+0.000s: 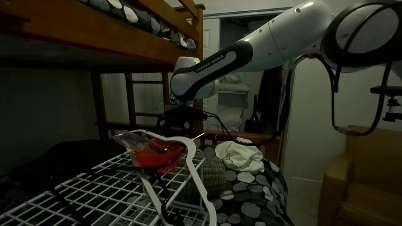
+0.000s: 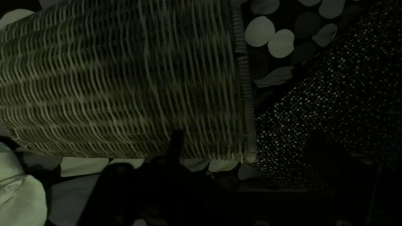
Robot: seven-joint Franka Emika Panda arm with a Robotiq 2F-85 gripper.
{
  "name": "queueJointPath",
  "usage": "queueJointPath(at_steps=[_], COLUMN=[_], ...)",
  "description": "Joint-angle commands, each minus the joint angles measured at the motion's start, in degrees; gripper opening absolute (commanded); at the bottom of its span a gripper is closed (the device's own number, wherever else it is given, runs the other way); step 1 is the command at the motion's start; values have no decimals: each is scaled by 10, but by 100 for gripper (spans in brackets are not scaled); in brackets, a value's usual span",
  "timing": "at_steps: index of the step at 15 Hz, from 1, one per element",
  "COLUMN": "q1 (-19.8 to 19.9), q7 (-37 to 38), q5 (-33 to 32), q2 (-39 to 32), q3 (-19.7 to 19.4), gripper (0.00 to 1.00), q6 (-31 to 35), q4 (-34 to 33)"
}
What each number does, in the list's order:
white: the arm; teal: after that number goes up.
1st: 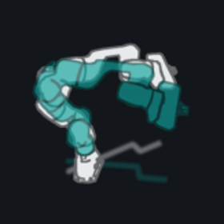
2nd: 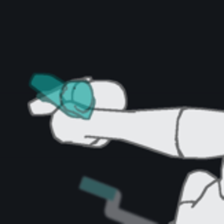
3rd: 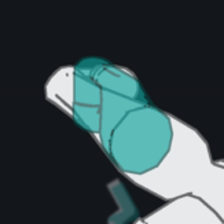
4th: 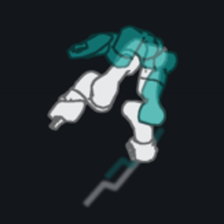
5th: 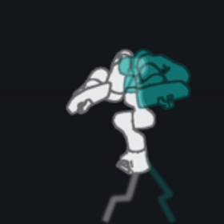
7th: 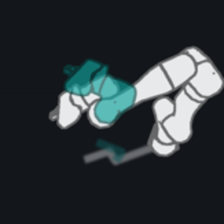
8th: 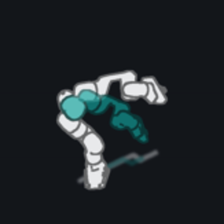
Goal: Position the bucket upright
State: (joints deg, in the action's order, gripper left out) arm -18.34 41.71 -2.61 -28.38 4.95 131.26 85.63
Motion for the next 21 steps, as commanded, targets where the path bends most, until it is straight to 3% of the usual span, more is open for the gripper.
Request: queueJointPath(at_steps=[1,5,10,16,21], q1=[-13,-25,-44,-86,-108], q7=[0,6,13,-2,-31], q5=[6,-1,-20,-116,-202], q2=[-58,-99,-143,-169,-174], q3=[-2,-10,-25,-60,-83], gripper=[100,100,100,100,100], q6=[-54,-140,-173,-321,-433], q4=[-80,-131,-186,-249,-258])
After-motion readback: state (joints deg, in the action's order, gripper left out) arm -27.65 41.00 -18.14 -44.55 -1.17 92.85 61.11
